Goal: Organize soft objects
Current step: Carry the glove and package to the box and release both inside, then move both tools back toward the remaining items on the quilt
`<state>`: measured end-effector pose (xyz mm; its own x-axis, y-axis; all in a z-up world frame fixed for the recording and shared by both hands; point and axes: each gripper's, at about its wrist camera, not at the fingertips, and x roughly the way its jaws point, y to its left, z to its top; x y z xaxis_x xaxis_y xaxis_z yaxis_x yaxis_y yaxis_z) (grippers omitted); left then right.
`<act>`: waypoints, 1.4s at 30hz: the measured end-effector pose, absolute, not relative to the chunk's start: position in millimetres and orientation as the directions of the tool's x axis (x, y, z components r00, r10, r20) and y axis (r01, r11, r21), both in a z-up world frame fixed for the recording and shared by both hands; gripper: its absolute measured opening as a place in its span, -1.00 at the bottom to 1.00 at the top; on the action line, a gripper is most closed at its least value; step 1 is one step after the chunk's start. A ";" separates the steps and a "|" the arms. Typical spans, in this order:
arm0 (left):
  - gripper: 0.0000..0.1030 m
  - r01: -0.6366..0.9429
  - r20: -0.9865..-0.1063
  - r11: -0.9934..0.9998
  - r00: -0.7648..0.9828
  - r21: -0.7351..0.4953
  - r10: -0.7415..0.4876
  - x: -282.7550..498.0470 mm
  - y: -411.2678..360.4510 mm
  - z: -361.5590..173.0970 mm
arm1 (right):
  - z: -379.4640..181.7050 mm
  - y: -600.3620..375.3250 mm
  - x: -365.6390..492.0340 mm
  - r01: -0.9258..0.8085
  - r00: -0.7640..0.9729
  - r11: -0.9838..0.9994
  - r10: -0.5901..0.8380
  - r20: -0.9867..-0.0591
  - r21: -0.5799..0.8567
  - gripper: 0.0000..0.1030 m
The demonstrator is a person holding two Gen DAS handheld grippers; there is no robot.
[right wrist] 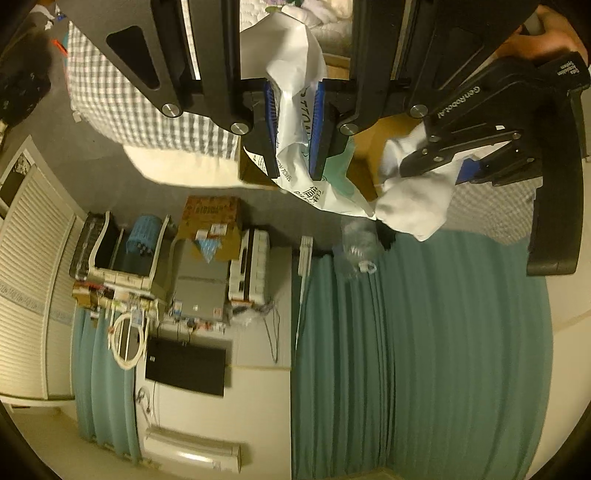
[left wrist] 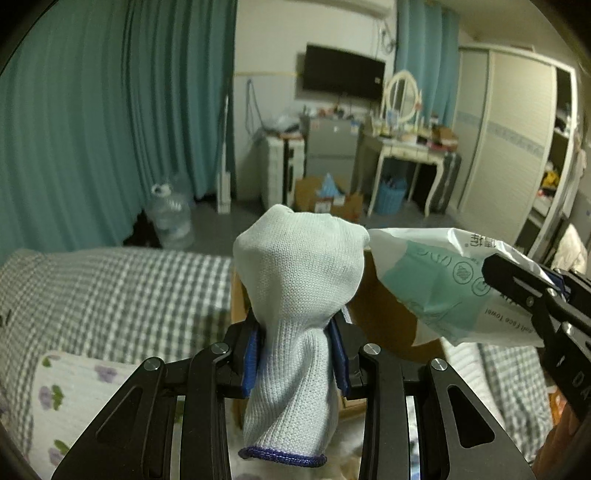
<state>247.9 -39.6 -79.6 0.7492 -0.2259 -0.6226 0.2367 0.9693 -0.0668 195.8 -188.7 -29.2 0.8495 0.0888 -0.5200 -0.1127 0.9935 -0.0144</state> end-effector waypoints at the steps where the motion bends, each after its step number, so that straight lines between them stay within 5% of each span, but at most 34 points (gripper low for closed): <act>1: -0.38 0.236 -0.637 0.969 0.736 -0.073 -0.228 254.5 -40.6 -88.0 | -38.6 -189.5 203.9 -0.113 0.841 0.993 0.087 -0.534 -0.015 -0.71; 8: -0.28 0.224 -0.706 0.970 0.673 -0.092 -0.222 280.9 -46.3 -126.0 | -94.9 -197.7 251.1 -0.116 0.782 0.993 0.082 -0.618 -0.014 -0.70; 12: -0.12 0.195 -0.734 0.976 0.648 -0.098 -0.203 288.4 -45.4 -128.2 | -102.6 -198.2 256.4 -0.111 0.775 0.994 0.079 -0.627 -0.011 -0.14; 17: -0.05 0.183 -0.747 0.977 0.633 -0.110 -0.203 281.7 -41.5 -116.8 | -90.2 -205.9 241.5 -0.092 0.789 0.996 0.073 -0.610 -0.001 -0.04; 22: 0.70 0.207 -0.746 0.974 0.634 -0.092 -0.206 268.7 -45.4 -98.3 | -60.5 -219.1 213.0 -0.059 0.815 0.998 0.059 -0.576 0.019 0.06; 32: 0.70 0.198 -0.695 0.979 0.696 -0.054 -0.180 221.8 -38.9 -55.0 | 0.9 -232.9 151.3 -0.033 0.859 0.999 0.028 -0.510 0.000 0.12; 40: 0.75 0.163 -0.564 0.985 0.808 -0.064 -0.170 149.6 -13.5 15.8 | 51.3 -230.2 82.8 -0.026 0.905 0.999 0.014 -0.424 -0.022 0.80; 42: 0.75 0.156 -0.529 0.986 0.832 -0.066 -0.167 127.4 -6.1 31.3 | 63.5 -228.2 63.2 -0.027 0.914 0.999 0.013 -0.405 -0.027 0.83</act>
<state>127.4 -6.1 31.3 0.8318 -0.1669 -0.5294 0.1559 0.9856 -0.0658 63.2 -228.2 63.5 0.9143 0.0135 -0.4049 -0.0265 0.9993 -0.0266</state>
